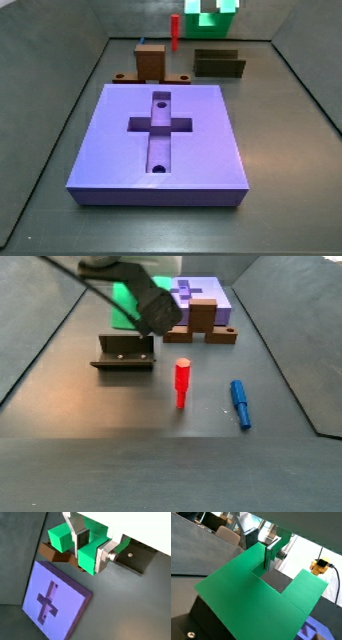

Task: Pick up the green object. Move up. Place the green object on the fixture. Regrasp the green object. Move to above the board. Insert the green object.
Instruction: Place the green object on the fixture.

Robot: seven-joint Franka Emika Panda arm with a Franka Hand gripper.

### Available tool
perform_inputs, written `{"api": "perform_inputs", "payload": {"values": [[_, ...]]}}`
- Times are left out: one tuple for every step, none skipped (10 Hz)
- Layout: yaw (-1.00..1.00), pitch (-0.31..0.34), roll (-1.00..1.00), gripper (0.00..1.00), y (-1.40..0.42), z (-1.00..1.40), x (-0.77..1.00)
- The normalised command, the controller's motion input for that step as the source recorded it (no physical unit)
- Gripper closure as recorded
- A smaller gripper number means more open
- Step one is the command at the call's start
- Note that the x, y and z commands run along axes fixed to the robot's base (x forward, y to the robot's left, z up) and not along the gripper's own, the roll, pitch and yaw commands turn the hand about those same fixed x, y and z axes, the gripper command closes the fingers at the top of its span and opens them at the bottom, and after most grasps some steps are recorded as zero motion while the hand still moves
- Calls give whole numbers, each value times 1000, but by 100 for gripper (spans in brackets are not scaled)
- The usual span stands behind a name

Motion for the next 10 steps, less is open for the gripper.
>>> {"api": "perform_inputs", "payload": {"values": [[57, 0, 0, 100, 151, -266, 980], [120, 51, 0, 100, 77, -189, 1000], [63, 97, 240, 100, 0, -251, 1000], [23, 0, 149, 100, 0, -431, 506], [46, -197, 71, 100, 0, -557, 286], [0, -200, 60, 100, -26, -546, 360], [0, -254, 0, 100, 0, -526, 280], [0, -229, 0, 100, 0, -460, 211], [0, -200, 0, 100, 0, -349, 63], [0, -17, 109, 100, 0, -183, 0]]}}
